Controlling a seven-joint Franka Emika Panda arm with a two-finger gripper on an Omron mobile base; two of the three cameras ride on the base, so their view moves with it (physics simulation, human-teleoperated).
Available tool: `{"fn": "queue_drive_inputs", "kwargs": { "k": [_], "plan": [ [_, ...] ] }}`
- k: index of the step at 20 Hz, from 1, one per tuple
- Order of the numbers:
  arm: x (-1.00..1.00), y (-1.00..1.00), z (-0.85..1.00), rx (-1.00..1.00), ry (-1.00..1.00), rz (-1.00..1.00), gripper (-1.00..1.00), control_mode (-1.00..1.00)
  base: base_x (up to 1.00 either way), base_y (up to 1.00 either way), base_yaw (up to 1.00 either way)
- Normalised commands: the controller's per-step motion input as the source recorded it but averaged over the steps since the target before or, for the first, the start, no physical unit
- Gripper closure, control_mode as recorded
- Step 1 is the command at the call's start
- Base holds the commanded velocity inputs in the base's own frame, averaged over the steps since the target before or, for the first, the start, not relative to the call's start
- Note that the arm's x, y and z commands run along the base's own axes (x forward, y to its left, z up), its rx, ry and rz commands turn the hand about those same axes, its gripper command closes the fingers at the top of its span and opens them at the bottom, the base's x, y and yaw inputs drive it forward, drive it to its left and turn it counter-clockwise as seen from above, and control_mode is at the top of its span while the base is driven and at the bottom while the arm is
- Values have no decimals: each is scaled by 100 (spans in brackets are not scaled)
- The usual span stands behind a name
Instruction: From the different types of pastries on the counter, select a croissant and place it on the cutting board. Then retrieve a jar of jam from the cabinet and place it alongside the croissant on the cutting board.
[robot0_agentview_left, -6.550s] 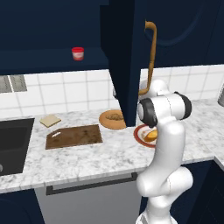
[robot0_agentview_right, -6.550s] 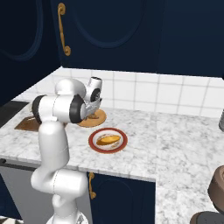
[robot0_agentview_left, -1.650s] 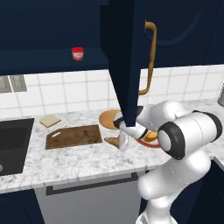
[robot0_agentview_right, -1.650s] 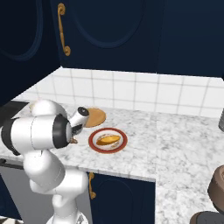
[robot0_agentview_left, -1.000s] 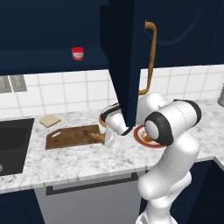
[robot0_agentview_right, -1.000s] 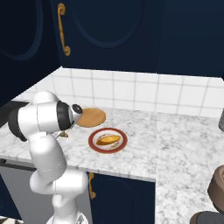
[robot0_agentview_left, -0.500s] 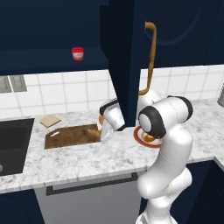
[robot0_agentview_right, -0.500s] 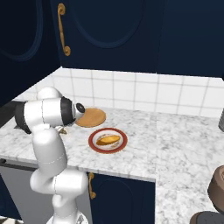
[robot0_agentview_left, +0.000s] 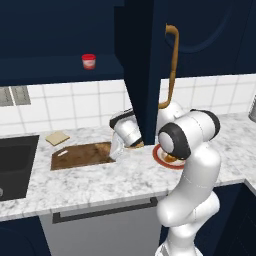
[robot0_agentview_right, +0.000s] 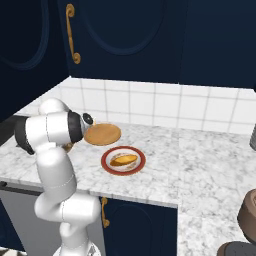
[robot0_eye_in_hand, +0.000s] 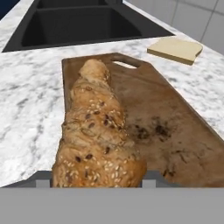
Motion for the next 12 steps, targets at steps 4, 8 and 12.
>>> {"fn": "queue_drive_inputs", "kwargs": {
  "k": [4,8,12],
  "plan": [
    [50,42,0,1,0,0,100,-100,0,0,0],
    [16,17,-6,6,0,1,-100,-100,0,0,0],
    [0,0,-1,10,0,1,-100,-100,0,0,0]
  ]
}}
